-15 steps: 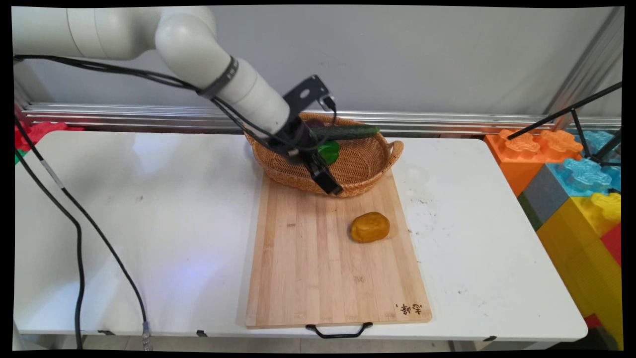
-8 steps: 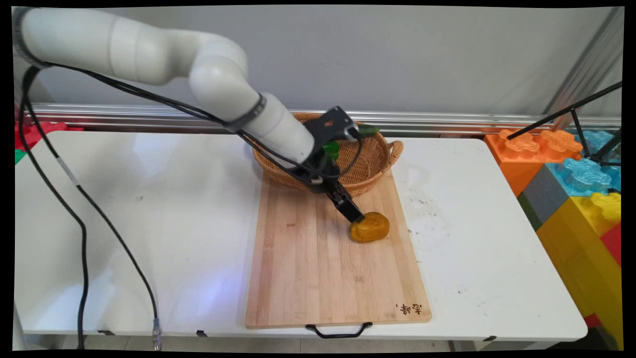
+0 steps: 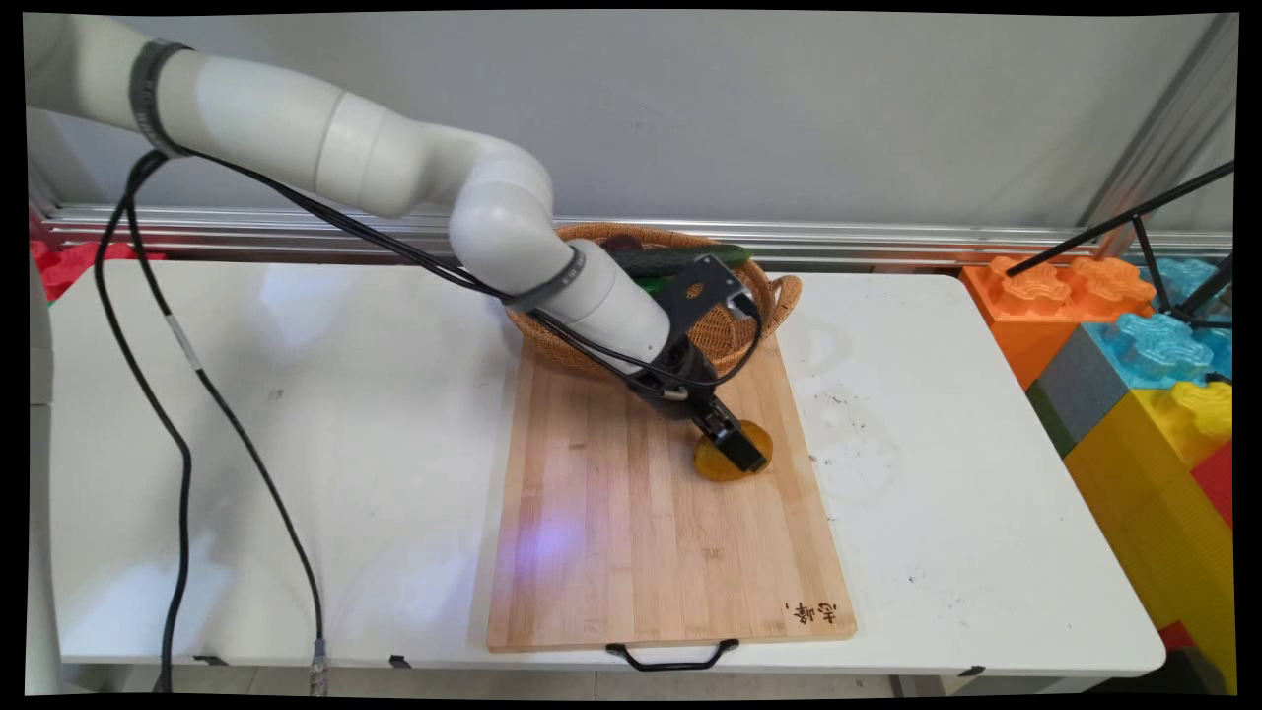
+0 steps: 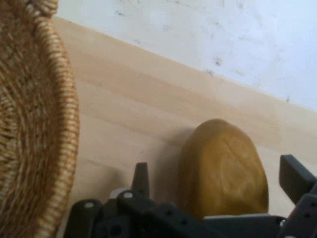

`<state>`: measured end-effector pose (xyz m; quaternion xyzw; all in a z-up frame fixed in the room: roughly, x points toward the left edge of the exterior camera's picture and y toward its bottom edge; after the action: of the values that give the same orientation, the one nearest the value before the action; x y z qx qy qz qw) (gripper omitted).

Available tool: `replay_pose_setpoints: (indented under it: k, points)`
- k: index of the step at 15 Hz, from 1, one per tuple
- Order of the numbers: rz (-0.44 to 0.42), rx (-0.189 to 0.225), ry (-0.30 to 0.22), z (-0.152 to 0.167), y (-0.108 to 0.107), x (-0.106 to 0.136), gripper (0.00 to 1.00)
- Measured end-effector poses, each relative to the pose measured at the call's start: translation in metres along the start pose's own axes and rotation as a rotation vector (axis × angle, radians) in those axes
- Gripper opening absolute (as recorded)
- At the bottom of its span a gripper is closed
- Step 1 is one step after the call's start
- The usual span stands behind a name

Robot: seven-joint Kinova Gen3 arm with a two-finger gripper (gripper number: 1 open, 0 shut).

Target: Pick up the potato from the cutting board, then place the picked object in the vegetable basket

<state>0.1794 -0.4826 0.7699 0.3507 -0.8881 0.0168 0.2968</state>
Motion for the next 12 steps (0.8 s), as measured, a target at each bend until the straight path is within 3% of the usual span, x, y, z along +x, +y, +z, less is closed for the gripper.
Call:
replay_pose_setpoints:
  k: [1,2,8,12]
  points:
    - [0.0,-0.003,0.0,0.003,0.001,0.001,1.0]
    - [0.003,-0.006,0.0,0.006,0.001,0.001,0.0]
    - [0.0,-0.053,-0.001,-0.007,0.01,0.007,0.0]
    - [-0.056,-0.124,0.098,-0.041,0.02,0.026,0.0]
